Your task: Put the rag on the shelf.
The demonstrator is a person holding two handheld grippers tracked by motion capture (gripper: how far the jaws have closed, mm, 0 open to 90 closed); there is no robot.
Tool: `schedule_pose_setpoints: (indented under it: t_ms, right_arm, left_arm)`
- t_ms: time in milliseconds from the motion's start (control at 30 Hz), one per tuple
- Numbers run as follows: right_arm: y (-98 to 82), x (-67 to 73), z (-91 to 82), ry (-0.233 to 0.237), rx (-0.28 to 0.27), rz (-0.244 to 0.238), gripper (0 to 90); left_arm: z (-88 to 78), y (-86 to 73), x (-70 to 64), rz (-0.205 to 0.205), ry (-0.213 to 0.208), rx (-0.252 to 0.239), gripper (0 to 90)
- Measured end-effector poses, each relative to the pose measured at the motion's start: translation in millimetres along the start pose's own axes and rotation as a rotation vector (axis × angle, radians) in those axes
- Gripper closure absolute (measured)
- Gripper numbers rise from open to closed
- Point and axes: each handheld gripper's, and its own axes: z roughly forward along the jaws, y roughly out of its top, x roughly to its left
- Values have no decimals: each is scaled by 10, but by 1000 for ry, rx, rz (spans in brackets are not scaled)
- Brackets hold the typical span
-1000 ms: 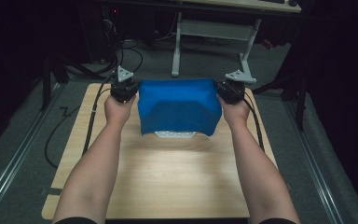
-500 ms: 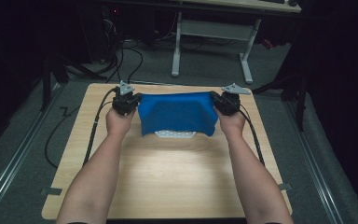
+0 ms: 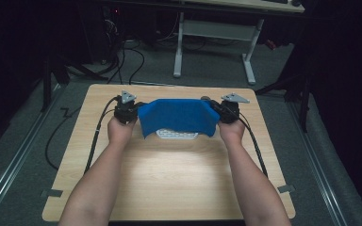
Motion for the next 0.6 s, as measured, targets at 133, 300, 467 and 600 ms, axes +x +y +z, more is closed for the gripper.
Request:
schedule_pose_setpoints:
  t_ms: [133,300,467,600]
  right_arm:
    - [-79,-4,20,2,9,13,879]
    - [-162,-9,43,7,27,32,878]
    - [-217,-2,56,9,28,38,877]
    - [-274,-17,57,4,40,44,875]
  left_arm:
    - [24,-38,-21,4,-12,20,890]
    - [50,-128,-20,-14,-21,33,888]
    - [63,-207,-27,-20,-32,45,885]
    - [72,-240,-47,-20,-45,48,882]
